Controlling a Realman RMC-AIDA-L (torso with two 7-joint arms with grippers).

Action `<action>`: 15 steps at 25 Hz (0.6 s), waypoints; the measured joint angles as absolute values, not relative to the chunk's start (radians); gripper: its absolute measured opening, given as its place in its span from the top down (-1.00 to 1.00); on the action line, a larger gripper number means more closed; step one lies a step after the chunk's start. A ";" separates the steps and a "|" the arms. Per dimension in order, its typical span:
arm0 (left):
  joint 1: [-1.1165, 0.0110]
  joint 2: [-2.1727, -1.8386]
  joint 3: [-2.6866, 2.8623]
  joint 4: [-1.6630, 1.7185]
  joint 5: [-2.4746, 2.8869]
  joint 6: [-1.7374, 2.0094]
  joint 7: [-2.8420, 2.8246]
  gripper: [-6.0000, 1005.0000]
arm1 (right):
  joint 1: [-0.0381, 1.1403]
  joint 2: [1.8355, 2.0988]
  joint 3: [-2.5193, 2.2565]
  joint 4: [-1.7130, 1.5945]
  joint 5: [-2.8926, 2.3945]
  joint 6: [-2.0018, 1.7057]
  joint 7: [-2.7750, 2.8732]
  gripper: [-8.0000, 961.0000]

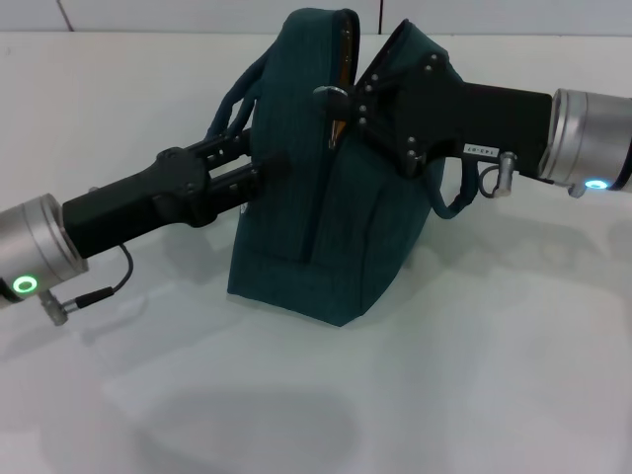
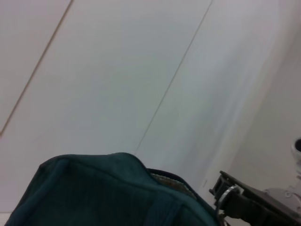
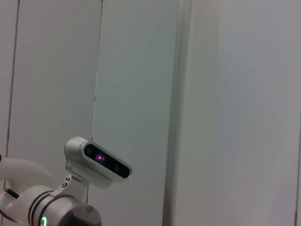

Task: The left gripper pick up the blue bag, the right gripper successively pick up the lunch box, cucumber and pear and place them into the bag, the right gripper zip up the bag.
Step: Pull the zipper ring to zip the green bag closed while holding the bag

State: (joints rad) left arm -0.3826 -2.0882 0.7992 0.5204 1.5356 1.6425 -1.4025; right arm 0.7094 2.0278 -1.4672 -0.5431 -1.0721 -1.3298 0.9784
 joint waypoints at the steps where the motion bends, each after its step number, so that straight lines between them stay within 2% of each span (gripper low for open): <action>1: -0.384 -2.089 0.800 0.518 1.536 1.637 -1.403 -0.33 | 0.709 2.028 -1.467 -0.543 -1.072 -1.330 0.978 0.95; 4: -0.390 -2.088 0.812 0.513 1.540 1.624 -1.396 -0.33 | 0.708 2.028 -1.468 -0.543 -1.072 -1.331 0.979 0.95; 12: -0.394 -2.089 0.818 0.498 1.522 1.598 -1.389 0.04 | 0.700 2.028 -1.468 -0.543 -1.070 -1.339 0.984 0.95; 15: -0.396 -2.089 0.819 0.490 1.509 1.598 -1.383 0.44 | 0.696 2.028 -1.474 -0.543 -1.053 -1.341 0.994 0.95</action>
